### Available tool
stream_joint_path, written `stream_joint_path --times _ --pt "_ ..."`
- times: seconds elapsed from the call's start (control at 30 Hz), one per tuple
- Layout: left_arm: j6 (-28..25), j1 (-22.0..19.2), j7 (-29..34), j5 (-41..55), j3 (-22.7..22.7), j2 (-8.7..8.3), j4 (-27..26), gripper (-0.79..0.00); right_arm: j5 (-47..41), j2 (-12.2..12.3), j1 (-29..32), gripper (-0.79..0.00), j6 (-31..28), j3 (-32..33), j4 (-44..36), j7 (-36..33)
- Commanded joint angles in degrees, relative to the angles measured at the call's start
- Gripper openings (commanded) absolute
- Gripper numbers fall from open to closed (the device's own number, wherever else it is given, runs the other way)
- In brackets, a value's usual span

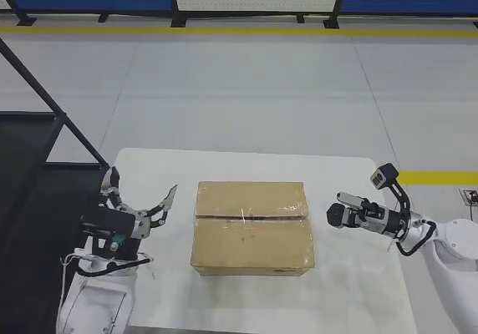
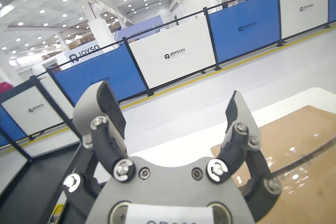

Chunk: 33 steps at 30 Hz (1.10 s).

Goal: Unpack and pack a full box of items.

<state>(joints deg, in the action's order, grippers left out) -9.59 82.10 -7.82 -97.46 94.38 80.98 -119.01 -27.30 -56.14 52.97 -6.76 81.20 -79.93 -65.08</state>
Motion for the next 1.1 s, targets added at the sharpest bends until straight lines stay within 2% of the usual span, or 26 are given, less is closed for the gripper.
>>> stream_joint_path --times 0.0,0.13,0.3,0.4,0.7,1.07 --pt "-1.05 3.23 -2.19 3.56 5.07 -0.28 0.89 0.0 -0.01 0.0 0.0 0.0 -0.01 0.01 0.0 -0.02" --pt "-5.02 6.94 -6.09 10.03 11.28 -0.79 5.94 0.0 0.69 -0.28 0.15 0.0 1.85 -1.91 -1.32 2.11" --pt "-12.17 6.31 -7.88 17.47 14.42 -1.47 13.93 0.0 3.2 -1.37 -4.23 0.0 3.75 -8.31 -2.59 3.0" --pt "-14.62 5.6 -9.04 18.97 14.57 -1.78 16.23 0.0 4.19 -1.94 -6.72 0.0 4.14 -10.9 -2.56 3.97" --pt "-16.07 4.37 -9.68 20.04 13.15 -2.35 18.65 0.0 8.08 -3.34 -12.13 0.0 9.3 -17.41 3.13 5.79" --pt "-16.49 2.44 -8.71 19.61 11.5 -3.09 19.04 0.0 6.21 -3.47 -11.29 0.0 7.63 -17.1 6.06 5.36"
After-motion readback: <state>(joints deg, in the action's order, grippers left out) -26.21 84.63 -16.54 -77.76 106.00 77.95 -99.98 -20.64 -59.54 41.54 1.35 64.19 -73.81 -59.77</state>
